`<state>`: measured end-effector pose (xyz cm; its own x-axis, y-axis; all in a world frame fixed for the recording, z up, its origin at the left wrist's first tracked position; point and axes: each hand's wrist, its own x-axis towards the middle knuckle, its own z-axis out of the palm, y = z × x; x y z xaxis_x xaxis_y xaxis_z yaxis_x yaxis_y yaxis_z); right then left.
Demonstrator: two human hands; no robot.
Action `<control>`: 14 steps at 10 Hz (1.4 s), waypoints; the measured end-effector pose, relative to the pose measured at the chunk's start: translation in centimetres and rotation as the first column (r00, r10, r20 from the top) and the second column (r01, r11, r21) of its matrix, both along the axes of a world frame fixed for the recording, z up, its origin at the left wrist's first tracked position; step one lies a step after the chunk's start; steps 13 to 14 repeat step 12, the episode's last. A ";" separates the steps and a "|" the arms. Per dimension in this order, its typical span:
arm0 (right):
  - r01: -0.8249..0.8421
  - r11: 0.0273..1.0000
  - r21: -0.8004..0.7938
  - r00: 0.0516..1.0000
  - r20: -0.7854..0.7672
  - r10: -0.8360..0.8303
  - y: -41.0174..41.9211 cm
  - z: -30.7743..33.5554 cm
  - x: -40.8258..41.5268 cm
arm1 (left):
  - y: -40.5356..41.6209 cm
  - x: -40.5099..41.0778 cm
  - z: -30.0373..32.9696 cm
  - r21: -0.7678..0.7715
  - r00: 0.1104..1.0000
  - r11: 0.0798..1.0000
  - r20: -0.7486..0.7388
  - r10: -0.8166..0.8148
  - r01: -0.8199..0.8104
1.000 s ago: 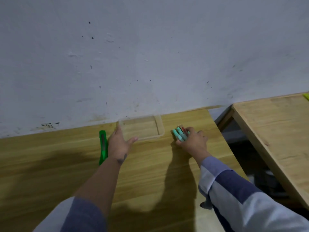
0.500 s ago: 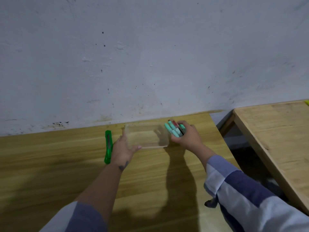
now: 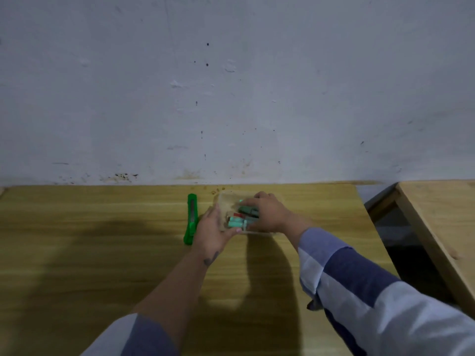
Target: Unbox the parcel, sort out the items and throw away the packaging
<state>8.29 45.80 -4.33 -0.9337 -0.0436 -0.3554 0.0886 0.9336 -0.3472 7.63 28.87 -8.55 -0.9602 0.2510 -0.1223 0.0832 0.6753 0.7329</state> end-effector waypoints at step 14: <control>0.444 0.839 -0.314 0.868 -0.082 -0.490 -2.1 0.4 1.5 | -0.7 0.7 2.5 0.092 0.985 0.994 0.168 0.045 -0.061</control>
